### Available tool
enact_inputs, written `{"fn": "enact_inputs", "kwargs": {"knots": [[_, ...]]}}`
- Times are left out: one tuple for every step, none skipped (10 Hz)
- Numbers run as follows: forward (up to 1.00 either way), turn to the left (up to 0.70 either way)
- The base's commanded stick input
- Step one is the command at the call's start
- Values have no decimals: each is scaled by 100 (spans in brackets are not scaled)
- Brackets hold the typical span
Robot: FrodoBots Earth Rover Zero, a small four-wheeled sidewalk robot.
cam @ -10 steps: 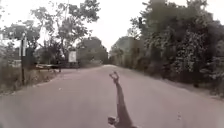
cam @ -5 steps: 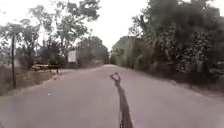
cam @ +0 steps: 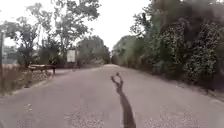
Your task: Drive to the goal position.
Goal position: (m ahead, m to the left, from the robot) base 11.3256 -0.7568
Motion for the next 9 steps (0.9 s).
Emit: {"fn": "enact_inputs", "kwargs": {"knots": [[100, 0], [100, 0], [100, 0], [100, 0], [100, 0], [100, 0], [100, 0], [100, 0], [100, 0]]}}
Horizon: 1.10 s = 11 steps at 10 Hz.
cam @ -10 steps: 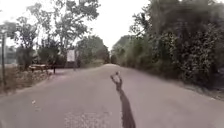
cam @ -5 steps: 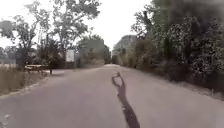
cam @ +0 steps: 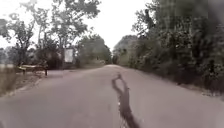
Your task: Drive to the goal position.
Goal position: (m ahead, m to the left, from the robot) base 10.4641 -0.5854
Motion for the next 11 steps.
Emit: {"fn": "enact_inputs", "kwargs": {"knots": [[100, 0], [100, 0], [100, 0], [100, 0], [100, 0], [100, 0], [100, 0], [100, 0], [100, 0], [100, 0], [100, 0]]}}
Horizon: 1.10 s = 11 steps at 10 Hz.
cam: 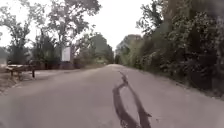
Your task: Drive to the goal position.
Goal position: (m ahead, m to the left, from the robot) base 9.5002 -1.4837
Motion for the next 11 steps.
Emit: {"fn": "enact_inputs", "kwargs": {"knots": [[100, 0], [100, 0], [100, 0], [100, 0], [100, 0], [100, 0], [100, 0], [100, 0], [100, 0], [100, 0], [100, 0]]}}
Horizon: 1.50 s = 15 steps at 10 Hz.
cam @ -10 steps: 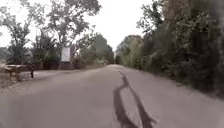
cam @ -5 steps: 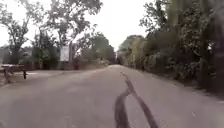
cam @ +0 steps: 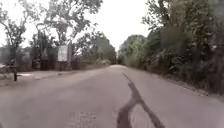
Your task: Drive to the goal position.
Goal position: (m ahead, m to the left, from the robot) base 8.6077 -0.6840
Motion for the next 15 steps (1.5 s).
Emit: {"fn": "enact_inputs", "kwargs": {"knots": [[100, 0], [100, 0], [100, 0], [100, 0], [100, 0], [100, 0], [100, 0], [100, 0], [100, 0], [100, 0], [100, 0], [100, 0], [100, 0], [100, 0], [100, 0]]}}
